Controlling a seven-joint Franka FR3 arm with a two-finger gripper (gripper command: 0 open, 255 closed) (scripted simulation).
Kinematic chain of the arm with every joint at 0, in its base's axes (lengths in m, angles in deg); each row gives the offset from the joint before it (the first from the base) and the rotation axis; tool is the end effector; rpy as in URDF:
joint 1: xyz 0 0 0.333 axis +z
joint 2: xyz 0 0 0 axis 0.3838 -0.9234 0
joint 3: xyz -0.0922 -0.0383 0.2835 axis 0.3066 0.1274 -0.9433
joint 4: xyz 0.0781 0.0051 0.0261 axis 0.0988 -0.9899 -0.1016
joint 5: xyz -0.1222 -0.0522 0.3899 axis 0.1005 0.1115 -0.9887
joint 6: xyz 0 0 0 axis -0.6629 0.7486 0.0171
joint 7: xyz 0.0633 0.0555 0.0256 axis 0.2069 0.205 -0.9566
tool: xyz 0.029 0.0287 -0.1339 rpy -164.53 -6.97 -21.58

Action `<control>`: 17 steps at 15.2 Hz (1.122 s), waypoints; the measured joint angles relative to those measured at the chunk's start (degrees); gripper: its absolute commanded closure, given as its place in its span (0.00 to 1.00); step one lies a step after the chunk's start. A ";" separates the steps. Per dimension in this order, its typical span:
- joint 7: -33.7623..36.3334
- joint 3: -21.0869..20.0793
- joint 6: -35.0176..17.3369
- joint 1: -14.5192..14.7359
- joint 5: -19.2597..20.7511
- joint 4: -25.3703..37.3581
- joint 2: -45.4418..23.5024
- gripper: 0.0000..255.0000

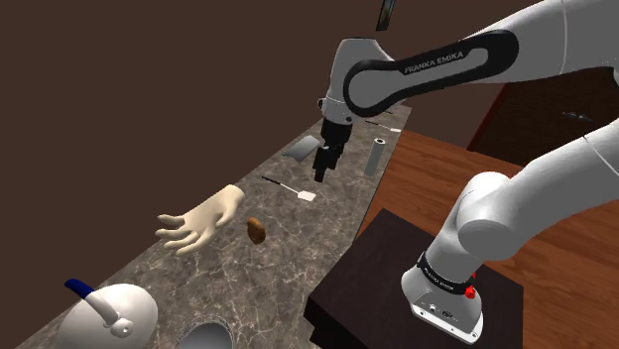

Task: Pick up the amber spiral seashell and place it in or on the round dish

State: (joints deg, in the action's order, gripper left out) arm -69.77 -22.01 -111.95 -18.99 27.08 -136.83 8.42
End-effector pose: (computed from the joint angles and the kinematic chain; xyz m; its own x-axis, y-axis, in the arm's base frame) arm 0.4021 0.0644 0.3576 0.9834 0.1812 -0.0056 0.1797 -0.9785 -0.1016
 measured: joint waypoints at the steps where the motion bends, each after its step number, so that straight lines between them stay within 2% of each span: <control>1: -0.41 -0.09 -2.63 0.10 -0.22 0.04 -2.55 0.00; 7: -1.89 -1.09 -15.11 1.30 -1.85 1.14 -15.39 0.00; 17: -4.56 -2.44 -31.49 2.72 -3.52 10.44 -39.89 0.00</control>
State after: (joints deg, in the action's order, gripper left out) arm -74.33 -24.46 -143.43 -16.27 23.56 -126.39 -31.47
